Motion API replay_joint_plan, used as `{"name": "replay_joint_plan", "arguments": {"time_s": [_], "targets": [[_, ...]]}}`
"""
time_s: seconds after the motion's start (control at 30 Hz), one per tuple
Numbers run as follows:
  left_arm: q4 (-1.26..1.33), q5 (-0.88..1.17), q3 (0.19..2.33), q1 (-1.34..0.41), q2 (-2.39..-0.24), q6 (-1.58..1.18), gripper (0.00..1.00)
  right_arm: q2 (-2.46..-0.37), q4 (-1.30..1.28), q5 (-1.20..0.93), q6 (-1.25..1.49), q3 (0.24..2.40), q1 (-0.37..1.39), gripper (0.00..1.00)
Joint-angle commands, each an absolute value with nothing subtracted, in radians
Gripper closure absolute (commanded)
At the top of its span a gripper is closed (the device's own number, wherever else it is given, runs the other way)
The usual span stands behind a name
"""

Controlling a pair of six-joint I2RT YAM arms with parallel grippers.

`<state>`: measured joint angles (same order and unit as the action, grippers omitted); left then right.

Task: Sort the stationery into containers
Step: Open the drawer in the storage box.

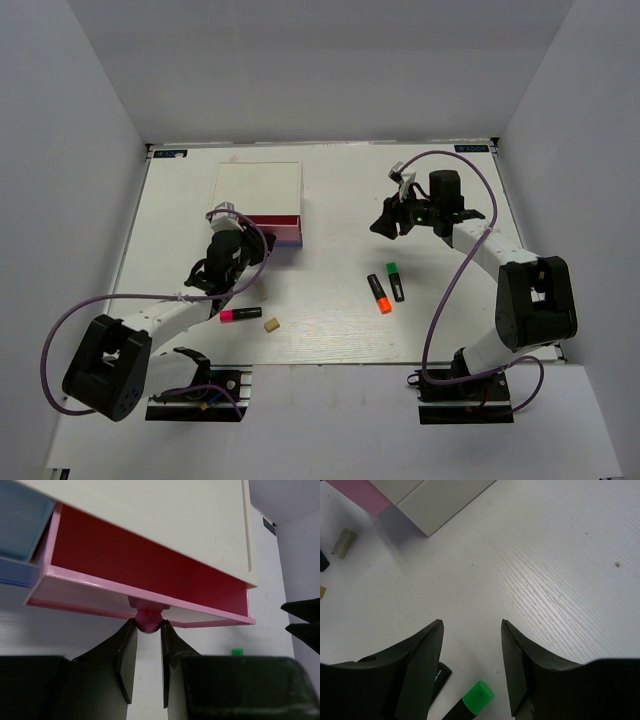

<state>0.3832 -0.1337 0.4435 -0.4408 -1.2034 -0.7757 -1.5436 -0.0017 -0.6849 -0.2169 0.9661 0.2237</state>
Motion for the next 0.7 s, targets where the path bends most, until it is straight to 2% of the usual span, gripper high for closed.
{"name": "replay_joint_plan", "arguments": {"time_s": [0.0,0.6,0.67], "targets": [[0.331,-0.083,0.414,-0.437,-1.16,-0.769,0.9,-1.537,0.003,-0.707,-0.23,0.974,0.225,0.44],[0.187,0.012,0.374,-0.446,-1.034,-0.739,0.94,-1.539,-0.034,-0.701,-0.241,0.976,0.225,0.41],[0.187,0.012,0.365,-0.446,-1.034,-0.739,0.87,-1.539,-0.049,-0.693,-0.253,0.977,0.225,0.39]]}}
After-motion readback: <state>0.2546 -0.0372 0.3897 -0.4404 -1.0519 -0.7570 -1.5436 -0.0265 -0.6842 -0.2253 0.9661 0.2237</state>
